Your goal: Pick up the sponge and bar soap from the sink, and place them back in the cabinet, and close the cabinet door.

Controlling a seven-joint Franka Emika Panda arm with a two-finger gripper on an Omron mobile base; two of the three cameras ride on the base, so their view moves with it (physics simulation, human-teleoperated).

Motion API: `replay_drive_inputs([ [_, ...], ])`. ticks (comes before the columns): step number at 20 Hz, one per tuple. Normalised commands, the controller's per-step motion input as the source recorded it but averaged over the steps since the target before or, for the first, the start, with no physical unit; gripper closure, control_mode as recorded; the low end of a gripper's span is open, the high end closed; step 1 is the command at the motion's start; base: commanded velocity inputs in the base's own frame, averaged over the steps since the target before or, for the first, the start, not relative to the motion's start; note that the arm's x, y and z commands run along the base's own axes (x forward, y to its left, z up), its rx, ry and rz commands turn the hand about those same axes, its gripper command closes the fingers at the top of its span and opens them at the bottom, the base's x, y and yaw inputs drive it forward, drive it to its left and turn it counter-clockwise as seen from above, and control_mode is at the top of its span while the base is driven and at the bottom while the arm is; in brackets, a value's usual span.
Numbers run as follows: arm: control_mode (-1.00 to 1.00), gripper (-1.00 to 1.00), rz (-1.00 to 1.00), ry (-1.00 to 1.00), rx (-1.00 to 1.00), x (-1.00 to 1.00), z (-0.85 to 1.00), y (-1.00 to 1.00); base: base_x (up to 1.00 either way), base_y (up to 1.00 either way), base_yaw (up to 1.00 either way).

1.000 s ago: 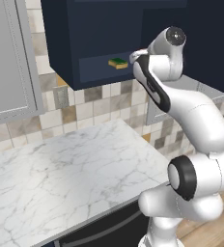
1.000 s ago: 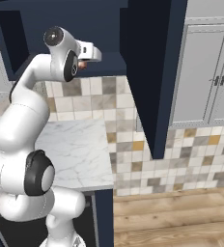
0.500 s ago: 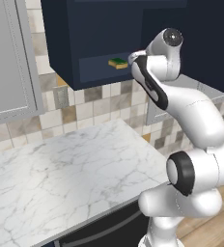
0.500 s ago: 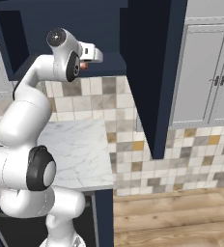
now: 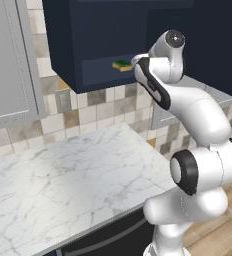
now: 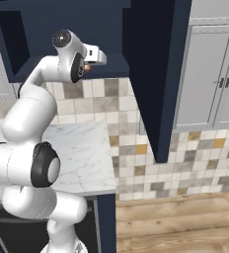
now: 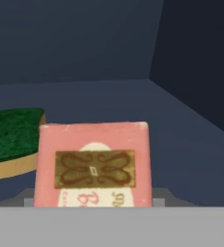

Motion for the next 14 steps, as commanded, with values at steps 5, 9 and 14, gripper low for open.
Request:
replay_drive_inputs([
  [5, -1.00, 1.00, 0.00, 0.04, 0.00, 0.17, -0.15, 0.00, 0.00, 0.00, 0.00],
  [9, -1.00, 1.00, 0.01, 0.01, 0.00, 0.18, -0.11, 0.00, 0.00, 0.00, 0.00],
  [14, -1.00, 1.00, 0.00, 0.01, 0.00, 0.23, -0.04, 0.00, 0.00, 0.00, 0.00],
])
